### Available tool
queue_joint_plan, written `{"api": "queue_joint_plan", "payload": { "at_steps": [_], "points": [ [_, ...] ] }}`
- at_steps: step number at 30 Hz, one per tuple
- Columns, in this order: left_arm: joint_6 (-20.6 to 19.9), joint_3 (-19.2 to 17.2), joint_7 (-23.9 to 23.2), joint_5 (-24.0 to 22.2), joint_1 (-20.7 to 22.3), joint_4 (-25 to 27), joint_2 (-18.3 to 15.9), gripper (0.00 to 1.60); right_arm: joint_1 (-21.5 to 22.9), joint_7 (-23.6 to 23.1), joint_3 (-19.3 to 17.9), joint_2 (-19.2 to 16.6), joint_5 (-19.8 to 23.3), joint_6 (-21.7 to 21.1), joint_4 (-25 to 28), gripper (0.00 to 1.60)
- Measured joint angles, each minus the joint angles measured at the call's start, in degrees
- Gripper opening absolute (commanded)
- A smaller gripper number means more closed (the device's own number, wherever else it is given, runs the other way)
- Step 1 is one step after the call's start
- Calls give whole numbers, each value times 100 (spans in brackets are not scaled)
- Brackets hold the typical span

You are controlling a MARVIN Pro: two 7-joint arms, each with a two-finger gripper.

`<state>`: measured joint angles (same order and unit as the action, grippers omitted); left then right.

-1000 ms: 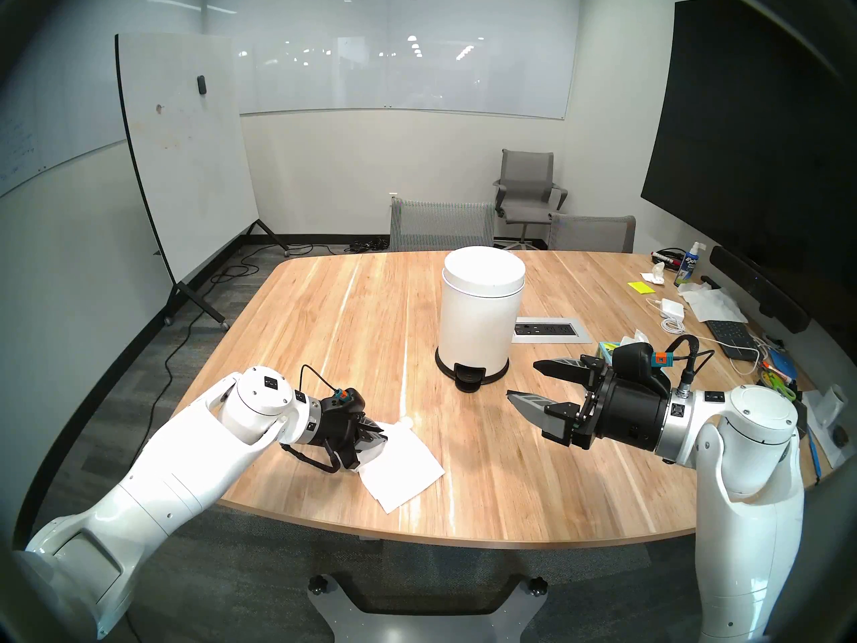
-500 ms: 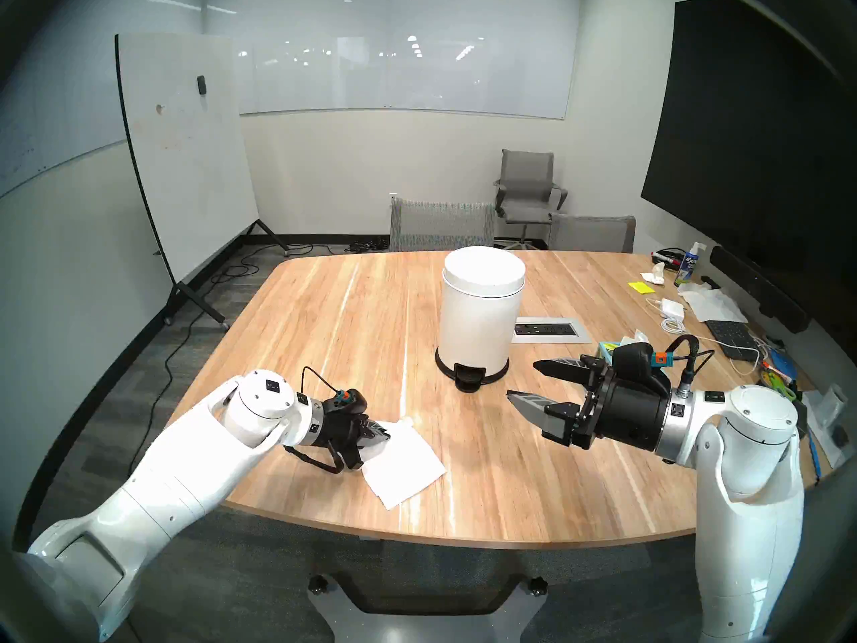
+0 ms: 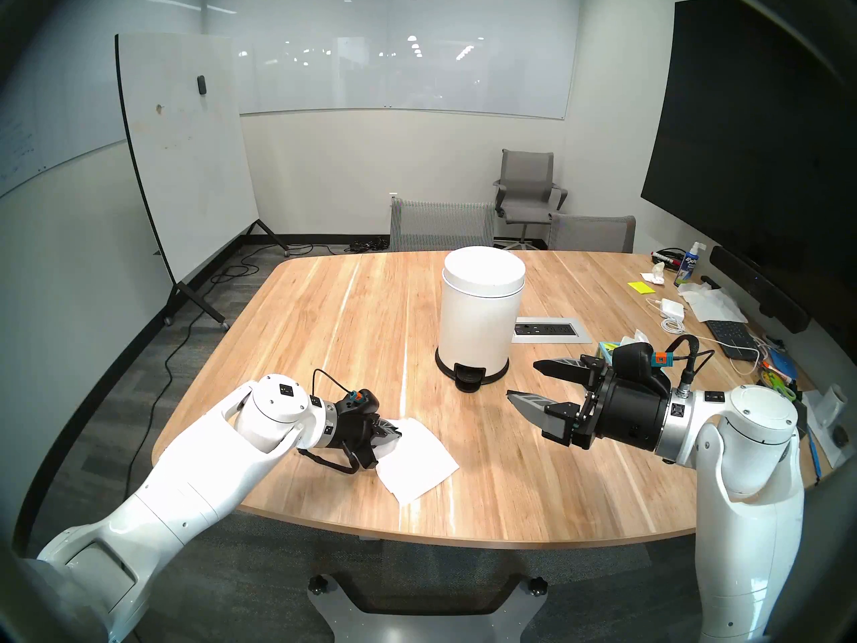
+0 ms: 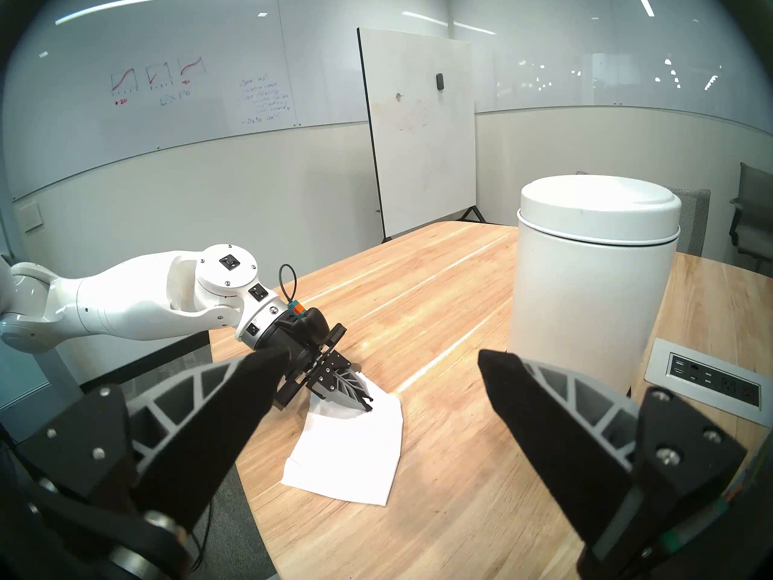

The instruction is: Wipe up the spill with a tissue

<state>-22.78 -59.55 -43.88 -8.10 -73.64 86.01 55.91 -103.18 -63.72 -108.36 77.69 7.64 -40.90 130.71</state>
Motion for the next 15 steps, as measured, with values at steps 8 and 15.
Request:
{"api": "queue_joint_plan", "payload": {
  "at_steps": [8, 15],
  "points": [
    [-143, 133, 368, 17, 106, -107, 317, 0, 0, 0, 0, 0, 0, 0, 0, 160],
    [-193, 165, 574, 13, 279, -379, 561, 0, 0, 0, 0, 1, 0, 0, 0, 160]
  ]
}}
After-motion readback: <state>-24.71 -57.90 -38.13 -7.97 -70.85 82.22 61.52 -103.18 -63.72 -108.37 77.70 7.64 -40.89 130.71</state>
